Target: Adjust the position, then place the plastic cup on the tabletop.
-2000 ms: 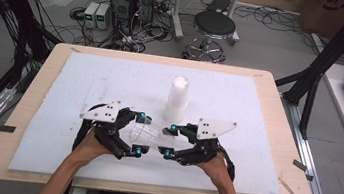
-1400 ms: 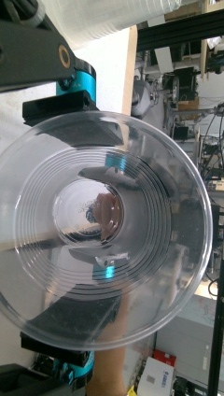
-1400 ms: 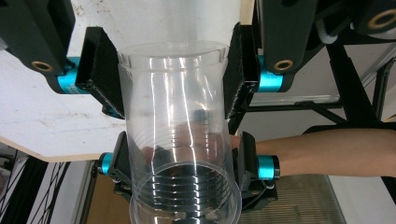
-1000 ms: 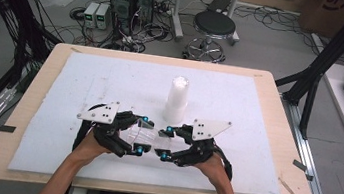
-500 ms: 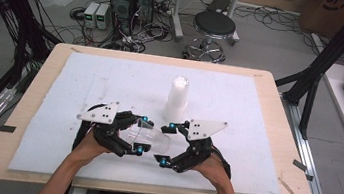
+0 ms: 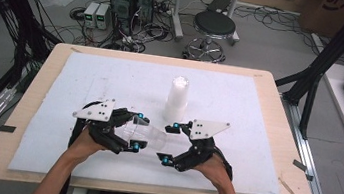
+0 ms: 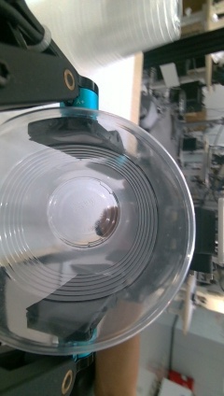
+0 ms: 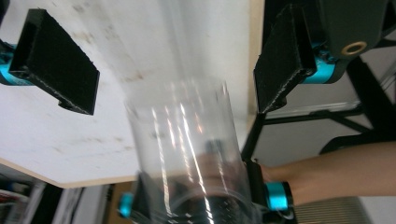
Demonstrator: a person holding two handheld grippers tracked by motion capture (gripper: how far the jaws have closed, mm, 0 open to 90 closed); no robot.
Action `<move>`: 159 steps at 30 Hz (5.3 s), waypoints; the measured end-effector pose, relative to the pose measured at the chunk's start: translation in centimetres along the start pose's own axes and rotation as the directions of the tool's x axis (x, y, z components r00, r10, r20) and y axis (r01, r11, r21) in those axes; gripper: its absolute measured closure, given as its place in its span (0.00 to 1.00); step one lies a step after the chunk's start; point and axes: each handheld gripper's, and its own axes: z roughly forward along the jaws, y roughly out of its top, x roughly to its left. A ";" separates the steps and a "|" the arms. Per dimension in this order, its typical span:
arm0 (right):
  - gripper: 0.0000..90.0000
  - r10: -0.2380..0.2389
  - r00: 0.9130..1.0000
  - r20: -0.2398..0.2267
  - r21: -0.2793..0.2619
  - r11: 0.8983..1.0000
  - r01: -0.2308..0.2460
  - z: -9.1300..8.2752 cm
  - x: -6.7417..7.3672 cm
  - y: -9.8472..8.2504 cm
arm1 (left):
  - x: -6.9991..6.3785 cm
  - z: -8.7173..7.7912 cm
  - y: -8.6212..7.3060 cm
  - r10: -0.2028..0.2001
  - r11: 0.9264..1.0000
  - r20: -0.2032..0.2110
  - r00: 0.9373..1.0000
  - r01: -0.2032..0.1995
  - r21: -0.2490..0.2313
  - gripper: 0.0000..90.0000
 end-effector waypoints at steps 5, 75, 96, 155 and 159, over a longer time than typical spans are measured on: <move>0.16 0.045 0.995 0.084 0.009 0.999 -0.046 -1.0 -0.3 -1.1 | 0.3 -0.4 0.7 0.010 0.994 -0.043 0.999 -0.005 0.108 0.34; 0.17 0.242 0.749 0.616 0.009 0.949 -0.314 -6.8 -2.9 -10.0 | 6.0 2.6 1.6 0.081 0.694 -0.180 0.980 0.074 0.716 0.34; 0.17 0.251 0.749 0.613 0.007 0.947 -0.323 -6.8 -2.9 -10.0 | 6.2 4.6 -1.2 0.076 0.652 -0.205 0.976 0.107 0.751 0.31; 0.17 0.244 0.737 0.631 -0.071 0.964 -0.258 -7.5 -1.9 -10.2 | -0.8 -10.8 -9.8 -0.142 0.979 -0.627 0.766 0.203 0.025 0.15; 0.17 0.247 0.738 0.629 -0.072 0.963 -0.260 -7.5 -1.9 -10.2 | -0.7 -10.8 -9.8 -0.151 0.978 -0.624 0.766 0.207 0.017 0.15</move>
